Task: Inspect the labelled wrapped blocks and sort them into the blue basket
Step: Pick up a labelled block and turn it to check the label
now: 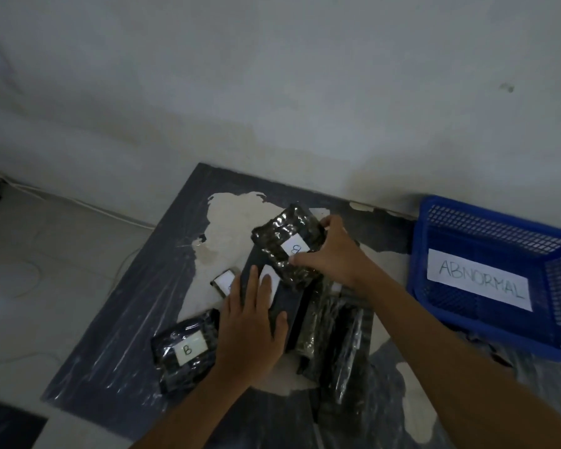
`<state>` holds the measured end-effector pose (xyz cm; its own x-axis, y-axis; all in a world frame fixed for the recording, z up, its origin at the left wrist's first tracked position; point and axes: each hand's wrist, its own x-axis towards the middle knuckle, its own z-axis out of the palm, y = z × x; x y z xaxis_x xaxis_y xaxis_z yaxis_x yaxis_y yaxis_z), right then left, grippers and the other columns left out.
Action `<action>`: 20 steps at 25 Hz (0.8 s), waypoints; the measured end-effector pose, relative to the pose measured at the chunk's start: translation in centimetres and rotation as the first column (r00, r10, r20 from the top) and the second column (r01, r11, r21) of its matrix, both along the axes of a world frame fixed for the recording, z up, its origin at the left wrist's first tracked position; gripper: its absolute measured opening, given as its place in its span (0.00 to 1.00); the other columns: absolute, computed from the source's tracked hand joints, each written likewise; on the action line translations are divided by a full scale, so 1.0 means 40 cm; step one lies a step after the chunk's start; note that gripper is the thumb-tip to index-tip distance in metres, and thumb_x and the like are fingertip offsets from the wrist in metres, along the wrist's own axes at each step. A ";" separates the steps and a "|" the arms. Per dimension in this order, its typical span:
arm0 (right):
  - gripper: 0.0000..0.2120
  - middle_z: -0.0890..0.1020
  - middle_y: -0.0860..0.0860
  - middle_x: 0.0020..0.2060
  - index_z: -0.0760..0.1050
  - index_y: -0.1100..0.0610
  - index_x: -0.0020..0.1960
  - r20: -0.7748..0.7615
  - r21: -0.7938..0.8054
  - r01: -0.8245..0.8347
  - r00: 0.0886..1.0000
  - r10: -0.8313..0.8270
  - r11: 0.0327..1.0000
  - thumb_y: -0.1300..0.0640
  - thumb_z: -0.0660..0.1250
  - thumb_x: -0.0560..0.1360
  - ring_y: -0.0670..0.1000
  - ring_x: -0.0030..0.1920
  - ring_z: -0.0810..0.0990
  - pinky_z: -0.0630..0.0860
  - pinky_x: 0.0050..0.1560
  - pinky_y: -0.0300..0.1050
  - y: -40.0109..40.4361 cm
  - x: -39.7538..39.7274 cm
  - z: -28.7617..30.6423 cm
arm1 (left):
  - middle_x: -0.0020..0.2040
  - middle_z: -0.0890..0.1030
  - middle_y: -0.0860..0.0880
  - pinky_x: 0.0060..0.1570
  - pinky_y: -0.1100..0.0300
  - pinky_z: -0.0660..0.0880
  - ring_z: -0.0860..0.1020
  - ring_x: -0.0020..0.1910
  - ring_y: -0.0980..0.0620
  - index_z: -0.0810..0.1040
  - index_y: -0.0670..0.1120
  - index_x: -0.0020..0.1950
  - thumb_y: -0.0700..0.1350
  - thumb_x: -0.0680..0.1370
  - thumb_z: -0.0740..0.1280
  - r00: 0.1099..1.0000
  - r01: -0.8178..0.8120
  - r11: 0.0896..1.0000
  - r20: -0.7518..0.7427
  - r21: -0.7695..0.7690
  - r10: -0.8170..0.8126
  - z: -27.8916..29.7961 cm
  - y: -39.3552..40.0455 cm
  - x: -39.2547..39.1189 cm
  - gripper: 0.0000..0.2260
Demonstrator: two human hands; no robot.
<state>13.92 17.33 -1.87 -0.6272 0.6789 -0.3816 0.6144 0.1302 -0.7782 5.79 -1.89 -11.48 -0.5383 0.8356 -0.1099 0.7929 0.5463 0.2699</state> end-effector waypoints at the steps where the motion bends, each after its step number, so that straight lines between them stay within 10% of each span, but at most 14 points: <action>1: 0.38 0.77 0.44 0.53 0.61 0.52 0.69 -0.095 -0.101 0.071 0.992 -0.081 0.992 0.51 0.81 0.69 0.45 0.51 0.80 0.77 0.49 0.40 -0.002 0.027 -0.004 | 0.84 0.53 0.45 0.75 0.36 0.62 0.53 0.82 0.37 0.57 0.48 0.82 0.62 0.81 0.51 1.000 -0.018 1.000 0.002 0.006 0.018 -0.004 -0.001 0.001 0.32; 11: 0.17 0.87 0.54 0.52 0.75 0.54 0.65 -0.462 -0.494 0.256 0.732 -0.500 0.831 0.57 0.72 0.78 0.53 0.49 0.88 0.84 0.42 0.46 -0.032 0.215 -0.181 | 0.84 0.53 0.54 0.77 0.43 0.62 0.54 0.83 0.45 0.57 0.55 0.82 0.68 0.79 0.44 0.993 -0.094 0.992 -0.064 0.079 0.099 -0.012 0.004 0.013 0.34; 20: 0.23 0.86 0.47 0.59 0.73 0.49 0.70 -0.730 -0.241 0.386 0.532 -0.428 0.891 0.50 0.74 0.77 0.51 0.61 0.85 0.77 0.67 0.59 -0.186 0.321 -0.284 | 0.84 0.51 0.52 0.77 0.43 0.58 0.52 0.83 0.44 0.55 0.53 0.83 0.66 0.82 0.50 0.992 -0.032 0.986 -0.118 0.163 0.052 -0.044 -0.006 0.012 0.31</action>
